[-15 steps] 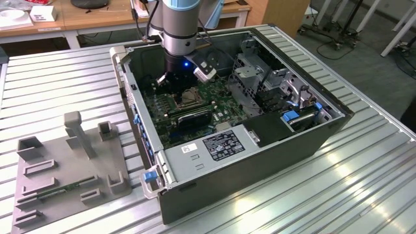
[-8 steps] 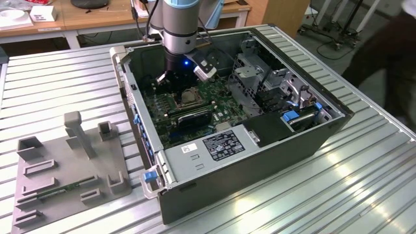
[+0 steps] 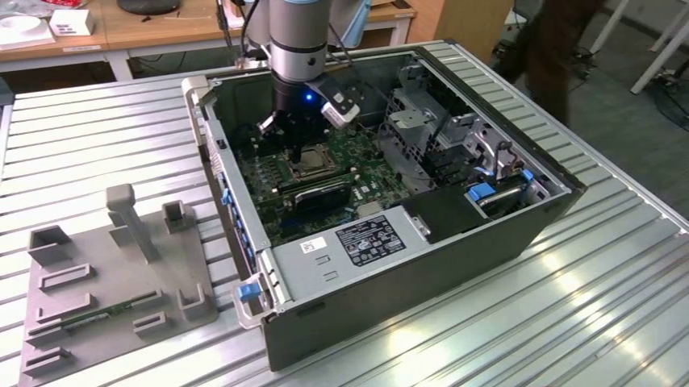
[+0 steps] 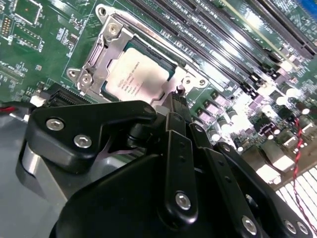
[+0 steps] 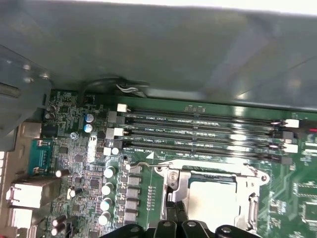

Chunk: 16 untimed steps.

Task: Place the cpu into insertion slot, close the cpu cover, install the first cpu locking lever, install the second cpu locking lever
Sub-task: 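Close the cpu cover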

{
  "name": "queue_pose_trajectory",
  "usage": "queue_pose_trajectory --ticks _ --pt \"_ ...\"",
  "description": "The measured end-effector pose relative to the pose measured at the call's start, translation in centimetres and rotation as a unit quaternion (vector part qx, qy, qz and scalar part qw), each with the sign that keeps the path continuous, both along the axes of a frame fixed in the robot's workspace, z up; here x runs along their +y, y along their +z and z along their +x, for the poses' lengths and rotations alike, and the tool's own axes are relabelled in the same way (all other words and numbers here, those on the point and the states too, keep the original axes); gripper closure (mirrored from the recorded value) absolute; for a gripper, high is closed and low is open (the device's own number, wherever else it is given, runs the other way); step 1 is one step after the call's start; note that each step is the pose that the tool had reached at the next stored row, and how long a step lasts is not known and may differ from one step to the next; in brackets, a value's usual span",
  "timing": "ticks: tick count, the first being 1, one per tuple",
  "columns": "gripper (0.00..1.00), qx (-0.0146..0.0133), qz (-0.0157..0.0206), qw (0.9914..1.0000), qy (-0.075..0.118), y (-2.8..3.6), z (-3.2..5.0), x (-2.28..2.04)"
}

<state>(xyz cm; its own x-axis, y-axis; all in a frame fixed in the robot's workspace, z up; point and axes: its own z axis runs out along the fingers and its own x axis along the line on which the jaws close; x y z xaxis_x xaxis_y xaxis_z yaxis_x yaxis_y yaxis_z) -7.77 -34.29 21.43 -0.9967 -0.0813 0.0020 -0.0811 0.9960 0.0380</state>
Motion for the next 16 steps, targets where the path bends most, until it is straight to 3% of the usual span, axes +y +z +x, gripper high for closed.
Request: queue_pose_trajectory --ticks 4,10,16 --pt "0.89 0.0 0.0 1.0 0.0 0.67 0.0 0.0" --pt "0.89 0.0001 -0.0001 1.0 0.0 0.73 0.09 0.0" --pt "0.89 0.0 0.0 1.0 0.0 0.72 1.11 -0.04"
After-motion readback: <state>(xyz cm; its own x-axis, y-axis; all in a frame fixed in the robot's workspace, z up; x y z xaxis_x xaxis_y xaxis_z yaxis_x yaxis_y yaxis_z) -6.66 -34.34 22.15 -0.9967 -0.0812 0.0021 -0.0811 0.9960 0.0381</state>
